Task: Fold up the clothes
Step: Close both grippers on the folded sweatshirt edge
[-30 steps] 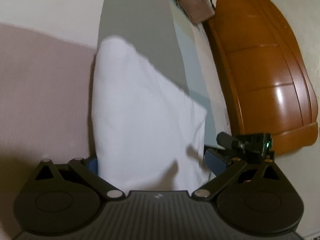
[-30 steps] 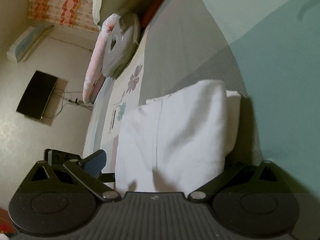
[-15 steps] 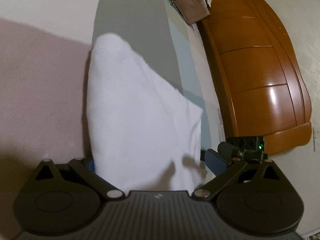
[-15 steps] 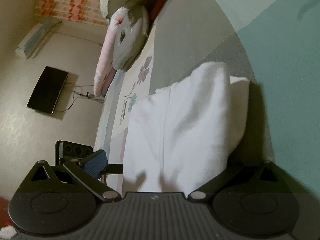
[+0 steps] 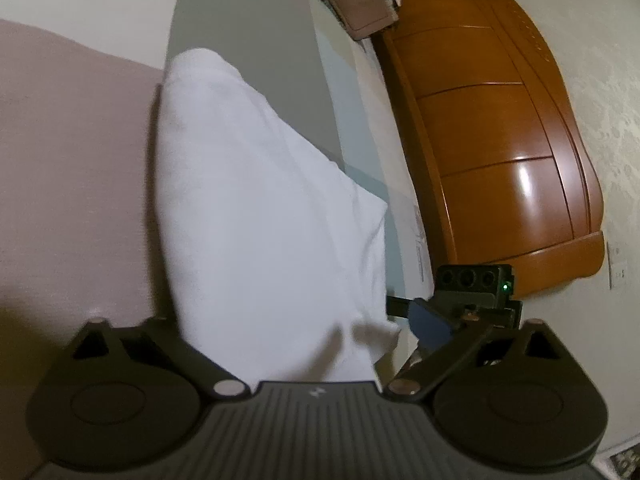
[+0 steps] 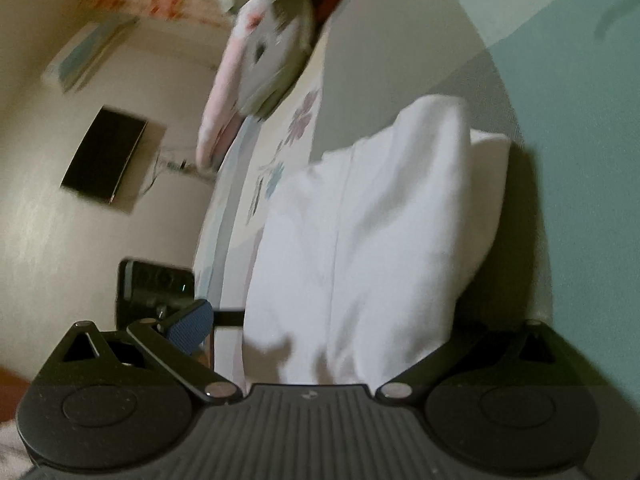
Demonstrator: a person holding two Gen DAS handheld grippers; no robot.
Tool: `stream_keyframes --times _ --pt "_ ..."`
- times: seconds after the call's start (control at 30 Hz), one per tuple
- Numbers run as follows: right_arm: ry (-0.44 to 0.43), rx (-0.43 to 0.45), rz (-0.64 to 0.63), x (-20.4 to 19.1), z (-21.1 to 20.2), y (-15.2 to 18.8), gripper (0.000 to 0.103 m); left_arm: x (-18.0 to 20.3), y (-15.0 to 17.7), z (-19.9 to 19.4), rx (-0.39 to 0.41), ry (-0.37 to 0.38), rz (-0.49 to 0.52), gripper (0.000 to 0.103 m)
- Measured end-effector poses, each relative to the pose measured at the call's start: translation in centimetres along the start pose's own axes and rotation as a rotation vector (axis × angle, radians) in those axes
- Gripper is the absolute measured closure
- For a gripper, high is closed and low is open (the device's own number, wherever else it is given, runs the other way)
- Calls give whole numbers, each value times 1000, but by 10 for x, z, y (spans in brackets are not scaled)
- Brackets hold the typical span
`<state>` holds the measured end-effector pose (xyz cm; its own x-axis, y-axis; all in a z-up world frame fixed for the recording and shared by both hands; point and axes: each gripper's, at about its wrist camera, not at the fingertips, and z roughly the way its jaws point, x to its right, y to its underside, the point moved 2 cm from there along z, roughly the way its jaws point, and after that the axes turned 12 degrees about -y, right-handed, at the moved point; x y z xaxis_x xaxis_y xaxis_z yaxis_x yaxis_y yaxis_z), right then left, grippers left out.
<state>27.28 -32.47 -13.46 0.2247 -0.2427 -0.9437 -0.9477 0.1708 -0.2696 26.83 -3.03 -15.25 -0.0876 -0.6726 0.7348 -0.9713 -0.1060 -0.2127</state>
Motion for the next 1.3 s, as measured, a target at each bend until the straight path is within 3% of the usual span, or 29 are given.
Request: stream_keyframes --times 0.07,0.17,0.33,0.47,0.7,0.8,0.97,1.03,1.13,1.3 --pt "-9 -5 -9 2 -1 -1 1 -1 -5 2 1 -14 1 17" --pt "7 -6 -25 2 1 -4 1 1 -13 7 3 -30 5 17" --pt "32 7 -48 -2 -1 1 6 -8 0 -5 14 -33 6 28" --pt "39 -3 -37 -4 -5 9 6 -10 10 -10 4 -22 21 28" --pt "22 23 4 5 0 -7 5 -2 -3 -2 7 -40 17 27" --pt "32 9 -12 0 -3 2 6 -3 6 -6 21 -34 62 27" --pt "22 25 7 12 -11 -2 27 -4 2 -5 9 -37 76 29" --pt "28 39 45 21 -15 -6 46 -4 -3 -3 8 -28 75 29" --pt "34 71 81 31 -20 -4 63 -4 -4 -2 23 -29 53 29" --pt "50 91 84 27 -22 7 61 -4 11 -14 4 -37 45 29"
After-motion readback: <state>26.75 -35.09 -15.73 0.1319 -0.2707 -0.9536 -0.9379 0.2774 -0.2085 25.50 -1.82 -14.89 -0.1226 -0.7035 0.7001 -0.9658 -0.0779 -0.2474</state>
